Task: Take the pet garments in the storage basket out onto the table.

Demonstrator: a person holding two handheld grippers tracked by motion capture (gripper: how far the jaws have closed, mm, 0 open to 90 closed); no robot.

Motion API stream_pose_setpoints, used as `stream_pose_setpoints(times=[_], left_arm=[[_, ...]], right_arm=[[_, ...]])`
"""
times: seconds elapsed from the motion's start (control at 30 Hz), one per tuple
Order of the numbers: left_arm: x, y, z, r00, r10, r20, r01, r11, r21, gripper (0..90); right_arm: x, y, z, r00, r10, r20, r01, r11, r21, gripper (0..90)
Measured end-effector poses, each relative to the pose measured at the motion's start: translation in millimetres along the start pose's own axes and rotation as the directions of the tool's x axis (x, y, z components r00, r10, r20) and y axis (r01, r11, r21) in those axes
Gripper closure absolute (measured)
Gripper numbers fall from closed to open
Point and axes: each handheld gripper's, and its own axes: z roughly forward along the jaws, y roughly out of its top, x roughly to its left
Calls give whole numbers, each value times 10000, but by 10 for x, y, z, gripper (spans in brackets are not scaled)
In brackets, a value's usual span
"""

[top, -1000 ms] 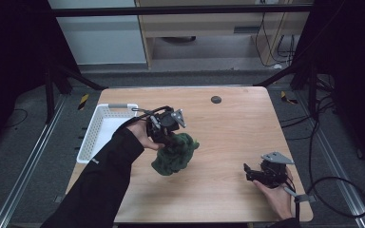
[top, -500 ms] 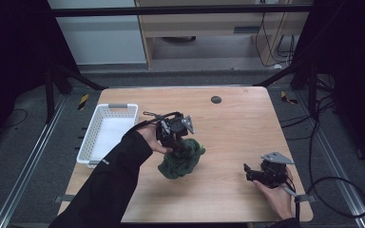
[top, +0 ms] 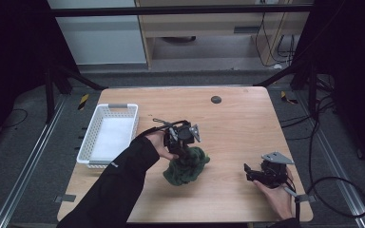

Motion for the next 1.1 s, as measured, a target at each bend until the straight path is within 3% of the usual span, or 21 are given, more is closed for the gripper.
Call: stream_pose_setpoints(times=[0.53, 0.67, 1.0, 1.1], left_arm=[[8, -49, 361, 10000, -21, 0, 21, 9982, 604, 692], [8, -68, 401, 9999, -108, 33, 107, 9986, 513, 673], [-2, -79, 374, 9997, -210, -95, 214, 9989, 410, 537], [-19, -86, 306, 9996, -262, -114, 264, 9996, 125, 481]], right_arm=[[6, -3, 4, 10000, -14, -12, 14, 10000, 20, 96], [7, -2, 4, 10000, -15, -11, 15, 10000, 6, 96], [5, -2, 5, 10000, -44, -8, 44, 10000, 18, 93], [6, -2, 4, 10000, -17, 0, 17, 10000, 11, 91]])
